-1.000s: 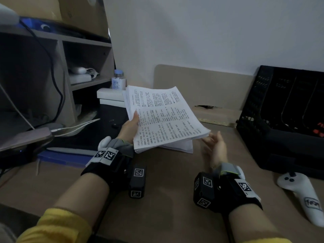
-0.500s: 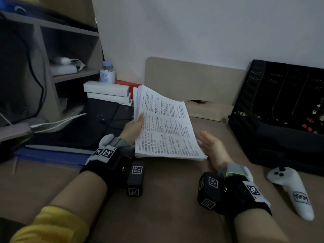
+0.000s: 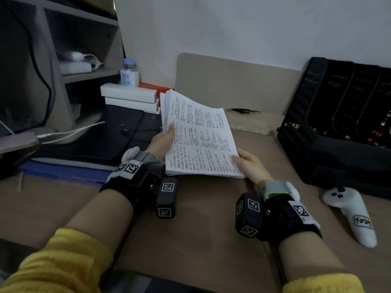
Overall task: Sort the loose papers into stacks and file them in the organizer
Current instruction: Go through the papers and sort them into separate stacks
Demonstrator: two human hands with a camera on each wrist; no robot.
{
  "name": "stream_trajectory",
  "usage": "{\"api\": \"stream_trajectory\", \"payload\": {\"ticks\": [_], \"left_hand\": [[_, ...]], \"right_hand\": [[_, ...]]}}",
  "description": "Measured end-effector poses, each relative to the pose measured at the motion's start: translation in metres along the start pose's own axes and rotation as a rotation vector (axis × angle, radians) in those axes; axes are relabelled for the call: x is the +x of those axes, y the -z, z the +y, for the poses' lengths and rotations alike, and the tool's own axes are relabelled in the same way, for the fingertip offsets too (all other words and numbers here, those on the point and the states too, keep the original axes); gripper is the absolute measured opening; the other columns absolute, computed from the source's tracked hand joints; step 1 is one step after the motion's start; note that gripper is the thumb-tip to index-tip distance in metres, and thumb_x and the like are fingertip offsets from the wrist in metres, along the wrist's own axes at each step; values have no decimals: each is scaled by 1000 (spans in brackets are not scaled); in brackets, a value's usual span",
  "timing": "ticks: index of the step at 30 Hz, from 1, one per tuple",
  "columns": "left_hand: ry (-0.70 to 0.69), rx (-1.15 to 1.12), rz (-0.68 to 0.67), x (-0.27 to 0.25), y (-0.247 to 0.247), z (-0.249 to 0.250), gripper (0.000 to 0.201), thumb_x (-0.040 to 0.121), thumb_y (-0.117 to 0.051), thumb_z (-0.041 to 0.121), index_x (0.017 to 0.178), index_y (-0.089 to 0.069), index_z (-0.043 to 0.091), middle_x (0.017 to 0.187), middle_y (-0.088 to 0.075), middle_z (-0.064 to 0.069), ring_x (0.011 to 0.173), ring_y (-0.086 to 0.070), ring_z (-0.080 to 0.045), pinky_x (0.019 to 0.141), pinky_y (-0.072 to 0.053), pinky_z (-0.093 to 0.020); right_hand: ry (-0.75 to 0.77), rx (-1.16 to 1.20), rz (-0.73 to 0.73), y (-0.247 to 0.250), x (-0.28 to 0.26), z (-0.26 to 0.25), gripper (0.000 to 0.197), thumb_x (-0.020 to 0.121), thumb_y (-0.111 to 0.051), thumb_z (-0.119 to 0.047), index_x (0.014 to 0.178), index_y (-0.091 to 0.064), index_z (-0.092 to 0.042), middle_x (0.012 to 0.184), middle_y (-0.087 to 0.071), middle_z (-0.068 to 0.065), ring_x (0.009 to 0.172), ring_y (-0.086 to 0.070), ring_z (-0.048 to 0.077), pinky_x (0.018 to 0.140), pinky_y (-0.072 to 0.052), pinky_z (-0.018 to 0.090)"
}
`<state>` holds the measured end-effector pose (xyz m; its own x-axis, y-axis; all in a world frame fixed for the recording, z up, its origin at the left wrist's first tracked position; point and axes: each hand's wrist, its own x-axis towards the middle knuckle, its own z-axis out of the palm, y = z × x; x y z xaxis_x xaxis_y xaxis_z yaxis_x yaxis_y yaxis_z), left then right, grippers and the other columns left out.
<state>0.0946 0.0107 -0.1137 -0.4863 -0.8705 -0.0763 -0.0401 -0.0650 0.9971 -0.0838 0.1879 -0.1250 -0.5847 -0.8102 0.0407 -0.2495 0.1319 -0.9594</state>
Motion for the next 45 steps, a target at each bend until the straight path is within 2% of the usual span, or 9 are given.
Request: {"api": "stream_trajectory", "payload": {"ticks": [5,9,13,17,21,25,33,40,45], "left_hand": [[7,-6,0,1,0,-3,53,97,-44,50,126,-58,8,113,-68,-8,80,-65,-14,63,-50,-25],[13,-24,-3,1,-1,-2,52,97,-44,50,124,-58,8,95,-68,-2,77,-65,-13,61,-49,-25],[12,-5,-8,0,-1,-1,48,97,-42,51,118,-59,11,93,-69,-1,75,-65,-12,59,-48,-24],[7,-33,-46,-1,-1,0,51,96,-44,53,118,-62,11,99,-72,-3,83,-69,-16,63,-53,-27],[3,-124,-54,0,0,0,58,89,-53,59,119,-64,11,110,-72,-8,95,-71,-24,85,-57,-40],[-14,-153,-46,1,-1,-2,57,90,-54,55,121,-63,8,112,-71,-9,101,-69,-25,95,-53,-43],[-40,-174,-64,-1,-2,-1,51,93,-53,49,121,-63,8,114,-70,-9,104,-67,-24,96,-51,-41],[-26,-114,-50,1,-1,-1,61,90,-47,62,119,-66,12,113,-71,-6,105,-67,-24,100,-49,-44],[-32,-81,-15,-2,-3,3,62,93,-41,61,119,-66,10,111,-70,-7,103,-66,-23,95,-50,-38]], "right_hand": [[45,44,-6,1,-6,0,42,97,-48,-6,134,-51,-25,107,-65,-7,82,-63,-3,60,-47,4],[75,87,31,3,-6,-1,43,97,-48,-5,130,-50,-32,96,-65,-14,72,-63,-8,55,-45,3],[68,199,96,4,-2,1,34,93,-56,-5,117,-61,-29,95,-72,-8,74,-71,4,62,-56,18],[61,89,158,3,0,5,7,91,-62,-14,95,-68,-12,91,-73,8,70,-69,17,60,-56,29],[81,118,273,4,3,6,21,92,-59,-10,72,-62,-12,70,-68,2,62,-63,18,59,-50,28],[34,209,320,5,4,7,25,94,-55,-10,70,-57,-13,66,-60,6,62,-54,23,62,-45,33],[-15,248,327,6,2,7,27,95,-50,-13,69,-54,-12,77,-58,18,69,-54,29,66,-43,40],[-44,333,316,7,3,7,29,98,-49,-12,70,-56,-10,74,-65,13,66,-60,27,64,-50,36],[-66,358,328,9,3,7,28,95,-51,-10,66,-51,-11,82,-59,19,74,-52,29,70,-46,39]]}}
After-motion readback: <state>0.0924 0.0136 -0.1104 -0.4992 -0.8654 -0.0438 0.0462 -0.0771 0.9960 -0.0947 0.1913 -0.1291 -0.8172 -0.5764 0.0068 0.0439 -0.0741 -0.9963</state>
